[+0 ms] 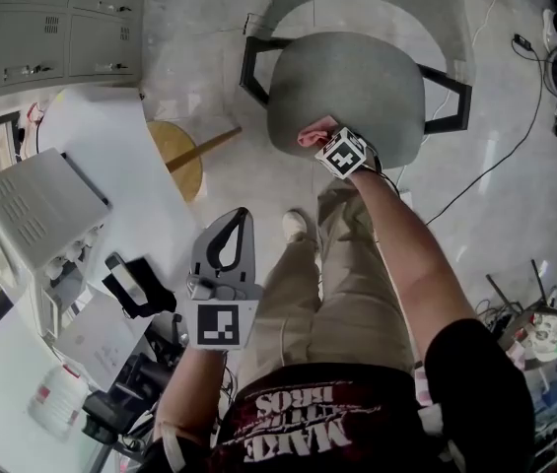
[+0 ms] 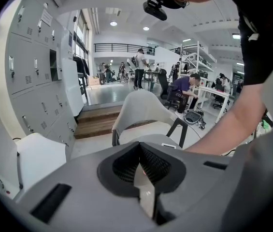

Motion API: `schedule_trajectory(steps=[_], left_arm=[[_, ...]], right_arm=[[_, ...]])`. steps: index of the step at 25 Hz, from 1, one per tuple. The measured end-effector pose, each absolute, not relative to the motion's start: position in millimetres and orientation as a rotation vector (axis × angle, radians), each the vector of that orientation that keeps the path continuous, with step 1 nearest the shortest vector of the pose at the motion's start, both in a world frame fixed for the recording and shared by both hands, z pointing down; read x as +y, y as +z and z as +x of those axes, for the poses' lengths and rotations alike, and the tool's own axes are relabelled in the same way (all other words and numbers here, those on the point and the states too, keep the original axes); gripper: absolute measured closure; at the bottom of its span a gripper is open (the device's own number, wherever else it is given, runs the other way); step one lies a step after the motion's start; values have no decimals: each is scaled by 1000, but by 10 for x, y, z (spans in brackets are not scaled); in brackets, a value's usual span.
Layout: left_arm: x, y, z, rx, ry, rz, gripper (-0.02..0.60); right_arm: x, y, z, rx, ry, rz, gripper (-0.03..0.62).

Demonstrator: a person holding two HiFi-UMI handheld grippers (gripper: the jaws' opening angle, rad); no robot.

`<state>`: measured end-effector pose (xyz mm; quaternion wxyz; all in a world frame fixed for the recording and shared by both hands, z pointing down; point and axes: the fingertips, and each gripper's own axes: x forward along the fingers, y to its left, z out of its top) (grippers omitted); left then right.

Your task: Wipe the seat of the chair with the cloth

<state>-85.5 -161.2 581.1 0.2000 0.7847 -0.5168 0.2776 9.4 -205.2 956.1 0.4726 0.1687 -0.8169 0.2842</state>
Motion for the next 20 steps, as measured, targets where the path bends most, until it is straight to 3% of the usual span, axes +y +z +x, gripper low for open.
schedule_trajectory(steps=[14,20], left_arm=[[-1851,5442,-559,-1427,746,2303,575],[-1853,5093,-585,-1422,668,2322,576]], right_arm=[[-1755,9721,2074,-1699,869,631,563],[-1829,9177,2220,-1791,710,752,563]])
